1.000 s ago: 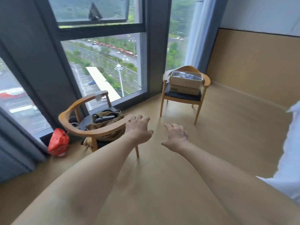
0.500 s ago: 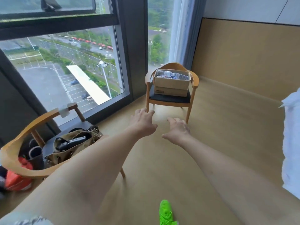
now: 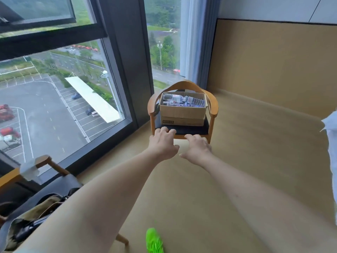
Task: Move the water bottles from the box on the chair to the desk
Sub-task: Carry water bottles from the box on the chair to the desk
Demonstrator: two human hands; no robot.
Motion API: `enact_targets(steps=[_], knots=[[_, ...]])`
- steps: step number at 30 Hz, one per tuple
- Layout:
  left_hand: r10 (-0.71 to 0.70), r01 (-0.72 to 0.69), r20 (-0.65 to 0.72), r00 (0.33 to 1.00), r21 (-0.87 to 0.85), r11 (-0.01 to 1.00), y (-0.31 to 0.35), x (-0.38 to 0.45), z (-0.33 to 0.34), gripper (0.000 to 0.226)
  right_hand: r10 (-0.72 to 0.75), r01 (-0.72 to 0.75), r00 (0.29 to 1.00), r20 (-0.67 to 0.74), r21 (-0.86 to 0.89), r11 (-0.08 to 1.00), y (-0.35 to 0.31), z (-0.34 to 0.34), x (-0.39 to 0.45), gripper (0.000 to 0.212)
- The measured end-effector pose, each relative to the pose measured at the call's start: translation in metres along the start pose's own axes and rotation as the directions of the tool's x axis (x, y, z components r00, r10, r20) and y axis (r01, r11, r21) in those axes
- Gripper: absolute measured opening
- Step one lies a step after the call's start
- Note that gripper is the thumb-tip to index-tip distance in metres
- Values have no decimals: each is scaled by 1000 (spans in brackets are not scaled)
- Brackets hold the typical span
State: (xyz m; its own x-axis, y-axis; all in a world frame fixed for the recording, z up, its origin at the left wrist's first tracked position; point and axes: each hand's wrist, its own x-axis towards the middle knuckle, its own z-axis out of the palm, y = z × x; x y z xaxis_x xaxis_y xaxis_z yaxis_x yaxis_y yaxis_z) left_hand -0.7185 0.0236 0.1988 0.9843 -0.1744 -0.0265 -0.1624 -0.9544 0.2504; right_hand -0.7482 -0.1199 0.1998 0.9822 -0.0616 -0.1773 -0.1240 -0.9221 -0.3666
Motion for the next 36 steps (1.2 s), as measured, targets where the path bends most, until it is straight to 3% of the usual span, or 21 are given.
enact_targets(steps=[10, 18, 26, 32, 36], knots=[[36, -35, 35, 999, -40, 999, -22, 227, 7, 57, 81, -82, 996, -22, -10, 997, 5, -19, 209, 68], [76, -71, 71, 995, -75, 995, -40, 403, -29, 58, 112, -113, 991, -73, -15, 993, -19, -69, 372, 75], [40, -27, 199, 979, -72, 997, -62, 510, 16, 68, 179, -179, 983, 50, -12, 984, 0, -45, 490, 74], [-28, 45, 280, 960, -57, 997, -74, 612, 59, 54, 187, -189, 972, 140, 0, 982, 30, -32, 613, 73], [-80, 87, 330, 941, -7, 996, -78, 686, 78, 59, 198, -197, 957, 214, -24, 980, 53, -27, 698, 72]])
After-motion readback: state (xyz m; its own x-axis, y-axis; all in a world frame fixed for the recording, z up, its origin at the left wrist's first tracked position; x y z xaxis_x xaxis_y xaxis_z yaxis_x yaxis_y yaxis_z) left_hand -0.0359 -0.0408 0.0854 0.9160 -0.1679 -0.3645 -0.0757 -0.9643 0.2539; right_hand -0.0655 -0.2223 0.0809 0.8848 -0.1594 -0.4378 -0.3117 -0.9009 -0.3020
